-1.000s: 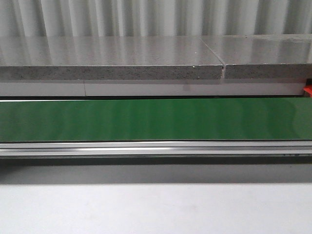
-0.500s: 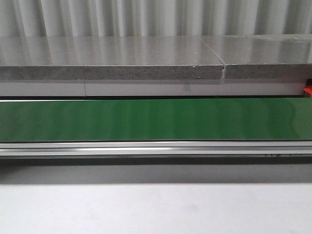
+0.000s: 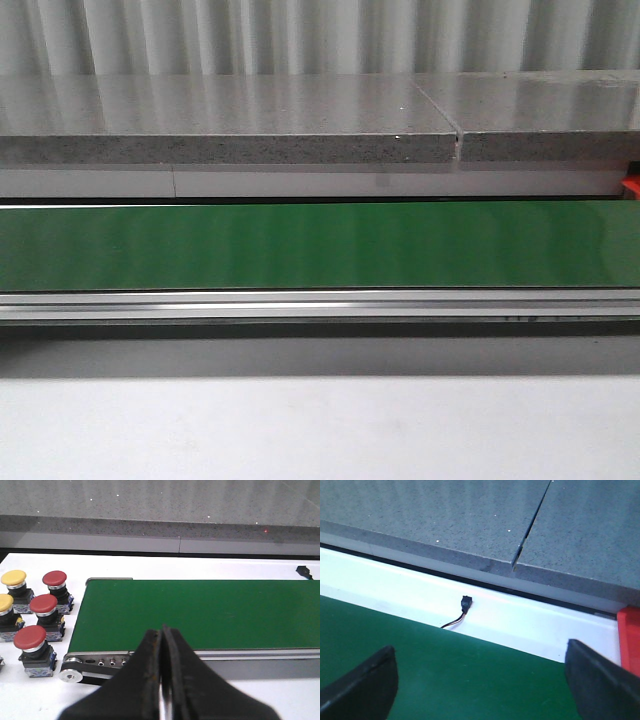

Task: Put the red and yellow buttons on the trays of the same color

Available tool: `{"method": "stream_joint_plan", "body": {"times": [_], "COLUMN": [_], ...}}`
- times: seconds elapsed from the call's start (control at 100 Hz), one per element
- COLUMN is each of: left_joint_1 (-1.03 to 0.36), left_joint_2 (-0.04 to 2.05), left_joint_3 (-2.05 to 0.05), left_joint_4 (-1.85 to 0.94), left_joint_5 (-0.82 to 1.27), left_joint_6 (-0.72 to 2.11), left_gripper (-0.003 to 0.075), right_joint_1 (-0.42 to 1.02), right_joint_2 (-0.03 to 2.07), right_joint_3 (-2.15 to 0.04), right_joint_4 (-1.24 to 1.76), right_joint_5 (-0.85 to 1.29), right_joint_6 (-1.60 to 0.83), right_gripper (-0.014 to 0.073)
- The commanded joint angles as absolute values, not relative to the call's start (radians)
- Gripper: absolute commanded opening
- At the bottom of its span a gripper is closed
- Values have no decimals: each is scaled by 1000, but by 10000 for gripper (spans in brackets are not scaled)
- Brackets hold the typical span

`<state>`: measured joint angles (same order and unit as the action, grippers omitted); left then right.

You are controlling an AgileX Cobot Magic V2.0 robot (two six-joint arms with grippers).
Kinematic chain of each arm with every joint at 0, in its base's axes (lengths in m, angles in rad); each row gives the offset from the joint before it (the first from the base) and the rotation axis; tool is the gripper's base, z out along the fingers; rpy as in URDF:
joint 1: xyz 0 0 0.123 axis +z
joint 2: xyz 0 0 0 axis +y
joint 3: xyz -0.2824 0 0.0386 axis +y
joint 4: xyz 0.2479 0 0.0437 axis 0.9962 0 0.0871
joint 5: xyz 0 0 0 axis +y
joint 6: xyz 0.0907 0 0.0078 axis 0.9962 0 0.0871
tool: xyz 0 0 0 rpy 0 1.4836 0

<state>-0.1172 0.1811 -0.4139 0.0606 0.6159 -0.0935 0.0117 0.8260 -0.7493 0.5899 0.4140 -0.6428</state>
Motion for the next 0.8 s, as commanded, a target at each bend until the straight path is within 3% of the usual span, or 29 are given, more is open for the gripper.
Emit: {"method": "stream_joint_plan", "body": {"times": [0.0, 0.13, 0.35, 0.79], "left_joint_1": [-124, -124, -124, -124], "left_joint_2": [191, 191, 191, 191], "left_joint_3": [-438, -438, -438, -438], "left_joint_4": [60, 60, 60, 60], "left_joint_5": [538, 538, 538, 538], "left_joint_6": [-92, -92, -92, -92], "left_gripper": [-21, -21, -21, -21], "right_joint_1": [13, 13, 13, 13], "right_joint_2": [790, 757, 751, 752], "right_joint_3": [-761, -717, -684, -684], "right_joint_4": [599, 599, 599, 601], "right_joint_5": [396, 381, 388, 393], "right_joint_6": [-658, -658, -658, -657], "right_gripper": [647, 488, -67, -68]}}
